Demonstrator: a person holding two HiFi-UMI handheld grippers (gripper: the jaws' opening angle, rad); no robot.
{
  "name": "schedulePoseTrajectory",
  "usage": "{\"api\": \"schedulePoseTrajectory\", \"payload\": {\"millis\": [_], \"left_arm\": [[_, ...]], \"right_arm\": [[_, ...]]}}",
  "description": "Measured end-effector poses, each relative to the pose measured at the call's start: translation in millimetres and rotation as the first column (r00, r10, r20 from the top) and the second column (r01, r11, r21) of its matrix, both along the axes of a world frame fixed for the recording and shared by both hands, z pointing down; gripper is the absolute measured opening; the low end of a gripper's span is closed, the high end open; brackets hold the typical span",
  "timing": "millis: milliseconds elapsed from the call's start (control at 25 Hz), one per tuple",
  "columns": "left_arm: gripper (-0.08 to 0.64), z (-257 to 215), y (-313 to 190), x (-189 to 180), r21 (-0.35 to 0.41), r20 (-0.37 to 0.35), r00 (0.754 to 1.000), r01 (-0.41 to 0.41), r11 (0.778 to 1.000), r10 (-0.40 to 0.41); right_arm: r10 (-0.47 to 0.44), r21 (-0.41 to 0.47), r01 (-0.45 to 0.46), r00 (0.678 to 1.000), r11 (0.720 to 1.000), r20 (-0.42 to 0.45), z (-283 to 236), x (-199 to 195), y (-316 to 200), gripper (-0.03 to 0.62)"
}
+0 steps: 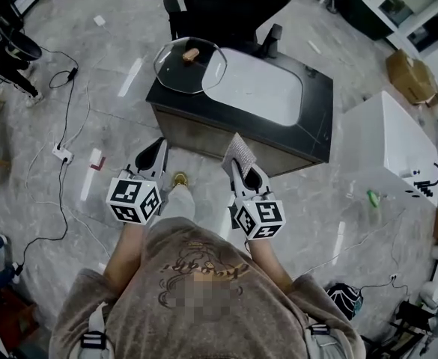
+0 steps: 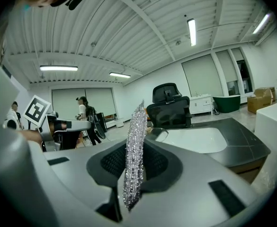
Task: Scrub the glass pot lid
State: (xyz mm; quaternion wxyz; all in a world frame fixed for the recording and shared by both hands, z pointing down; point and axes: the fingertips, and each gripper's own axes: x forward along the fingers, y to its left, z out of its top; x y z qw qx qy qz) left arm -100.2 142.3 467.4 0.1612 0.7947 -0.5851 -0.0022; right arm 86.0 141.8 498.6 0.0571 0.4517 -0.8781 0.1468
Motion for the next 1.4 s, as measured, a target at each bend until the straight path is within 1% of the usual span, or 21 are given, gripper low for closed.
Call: {"api": "schedulePoseTrajectory", "payload": {"millis": [120, 200, 360, 440, 520, 720, 840, 880, 920, 1000, 1040, 1160, 1280, 1400], "left_arm": [[0.018, -2, -48, -17, -0.020, -0.005, 1.000, -0.017, 1.000, 0.017], [0.018, -5, -81, -26, -0.024, 0.006, 0.999, -0.031, 0.999, 0.031], [0.018, -10, -138, -37, -0.033, 0.073, 0.995, -0.066, 0.997, 0.069], [0.018, -9, -156, -39, -0.052, 0.096, 0.991, -0.086, 0.995, 0.091], [0.020, -9, -172, -41, -0.066, 0.096, 0.989, -0.102, 0.993, 0.108], [0.020, -9, -205, -39, -0.071, 0.108, 0.986, -0.119, 0.990, 0.126], [0.023, -8, -223, -33, -0.072, 0.116, 0.984, -0.130, 0.989, 0.138], [0.078, -8, -229, -32, -0.072, 0.112, 0.984, -0.134, 0.988, 0.141], [0.169, -8, -236, -30, -0.071, 0.110, 0.984, -0.135, 0.988, 0.142], [0.210, -8, -251, -29, -0.067, 0.124, 0.983, -0.130, 0.989, 0.138], [0.220, -6, -257, -28, -0.068, 0.137, 0.981, -0.131, 0.989, 0.139], [0.222, 6, -275, -25, -0.099, 0.171, 0.971, -0.154, 0.983, 0.170], [0.222, 19, -295, -22, -0.131, 0.213, 0.956, -0.174, 0.976, 0.199], [0.222, 38, -318, -23, -0.162, 0.259, 0.942, -0.176, 0.971, 0.214]], "right_arm": [[0.000, -0.001, 0.000, 1.000, 1.000, 0.006, -6, -20, -45, 0.080], [0.008, -0.005, -0.008, 1.000, 1.000, 0.002, -9, -32, -75, 0.080], [0.038, -0.011, -0.038, 0.999, 0.999, -0.007, -13, -46, -126, 0.080], [0.057, -0.012, -0.058, 0.998, 0.998, -0.007, -16, -49, -143, 0.080], [0.074, -0.014, -0.074, 0.997, 0.997, -0.007, -19, -50, -157, 0.080], [0.111, -0.033, -0.111, 0.994, 0.993, -0.016, -16, -44, -186, 0.080], [0.116, -0.041, -0.116, 0.993, 0.992, -0.015, -15, -40, -203, 0.080], [0.112, -0.044, -0.113, 0.994, 0.993, -0.015, -14, -39, -209, 0.080], [0.107, -0.045, -0.107, 0.994, 0.993, -0.016, -14, -39, -216, 0.080], [0.091, -0.045, -0.092, 0.996, 0.995, -0.020, -14, -40, -229, 0.080], [0.085, -0.045, -0.086, 0.996, 0.995, -0.021, -14, -41, -235, 0.080], [0.074, -0.044, -0.074, 0.997, 0.996, -0.015, -14, -42, -251, 0.080], [0.072, -0.048, -0.072, 0.997, 0.996, -0.007, -12, -40, -264, 0.080], [0.074, -0.056, -0.074, 0.997, 0.996, -0.002, -8, -37, -276, 0.080]]}}
